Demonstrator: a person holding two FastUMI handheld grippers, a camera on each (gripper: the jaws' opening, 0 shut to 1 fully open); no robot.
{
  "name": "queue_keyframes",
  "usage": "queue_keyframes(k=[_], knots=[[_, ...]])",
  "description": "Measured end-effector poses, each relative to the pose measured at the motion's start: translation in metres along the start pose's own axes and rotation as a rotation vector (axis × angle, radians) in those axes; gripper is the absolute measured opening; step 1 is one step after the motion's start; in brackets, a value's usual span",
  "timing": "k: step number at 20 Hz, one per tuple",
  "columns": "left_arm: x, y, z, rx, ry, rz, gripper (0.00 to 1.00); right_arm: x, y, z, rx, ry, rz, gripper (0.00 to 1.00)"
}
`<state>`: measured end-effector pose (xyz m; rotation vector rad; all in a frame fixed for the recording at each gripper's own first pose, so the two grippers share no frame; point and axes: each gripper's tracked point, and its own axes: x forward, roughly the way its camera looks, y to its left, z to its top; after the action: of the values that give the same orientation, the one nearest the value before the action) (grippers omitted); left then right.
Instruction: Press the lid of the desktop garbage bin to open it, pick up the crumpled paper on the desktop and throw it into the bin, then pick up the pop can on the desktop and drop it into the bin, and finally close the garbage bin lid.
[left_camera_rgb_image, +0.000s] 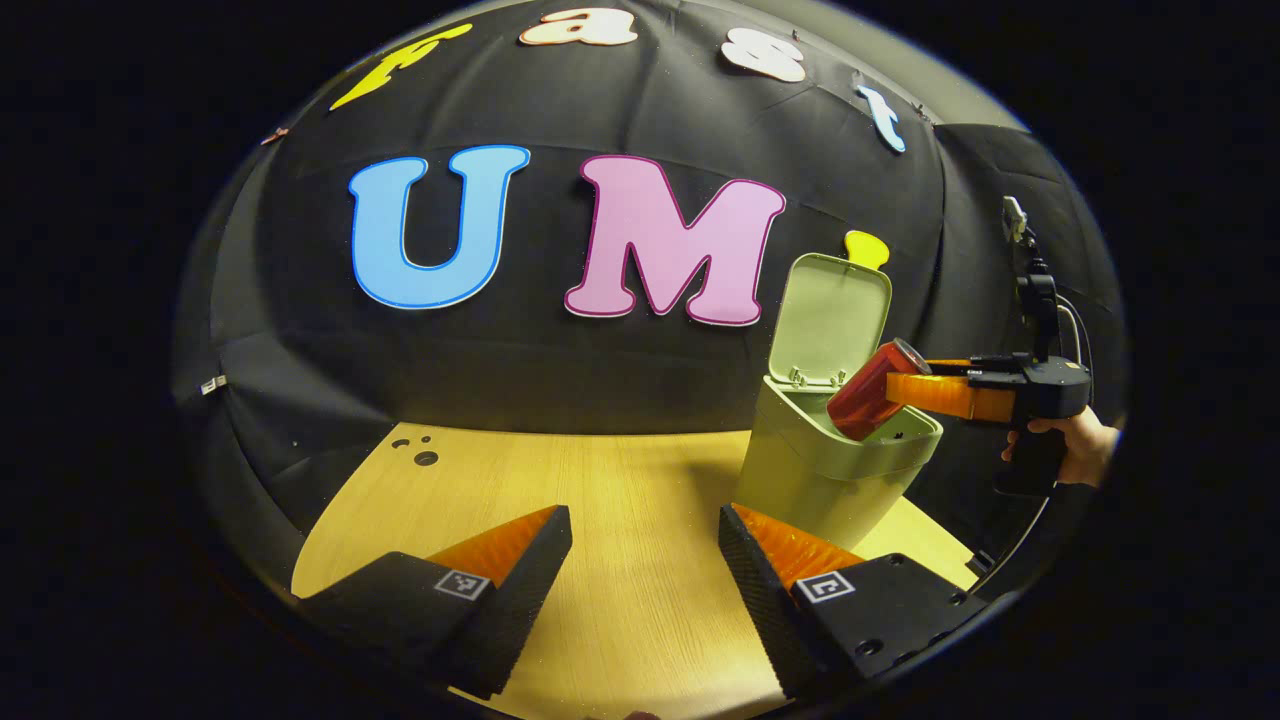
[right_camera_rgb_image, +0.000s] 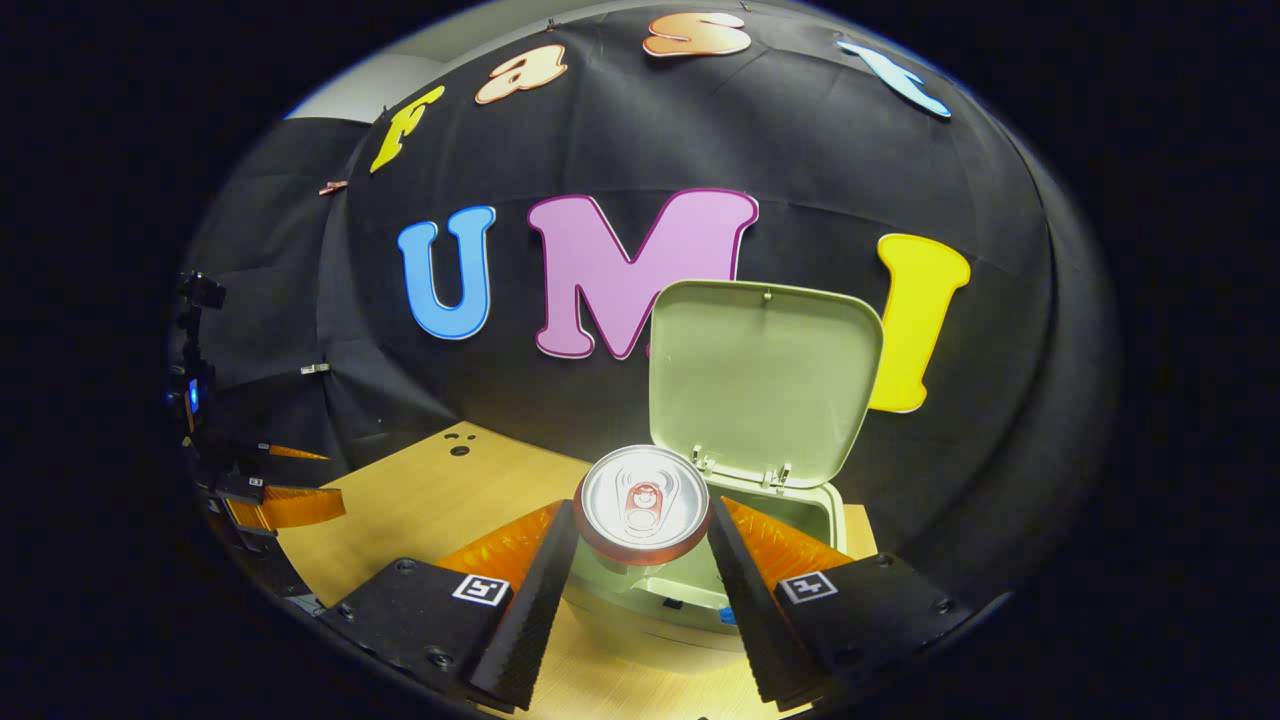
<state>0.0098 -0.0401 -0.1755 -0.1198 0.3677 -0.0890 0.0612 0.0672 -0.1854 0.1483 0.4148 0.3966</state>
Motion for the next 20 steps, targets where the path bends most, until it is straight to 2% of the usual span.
queue_keyframes(k=[12, 20], knots=[[-0.002, -0.009, -0.010, -0.016, 0.022, 0.031, 0.95, 0.022, 0.004, -0.033, 0.011, 0.103, 0.039, 0.83], [-0.002, -0.004, -0.010, -0.021, 0.023, 0.041, 0.95, 0.030, 0.013, -0.040, 0.017, 0.131, 0.057, 0.83]])
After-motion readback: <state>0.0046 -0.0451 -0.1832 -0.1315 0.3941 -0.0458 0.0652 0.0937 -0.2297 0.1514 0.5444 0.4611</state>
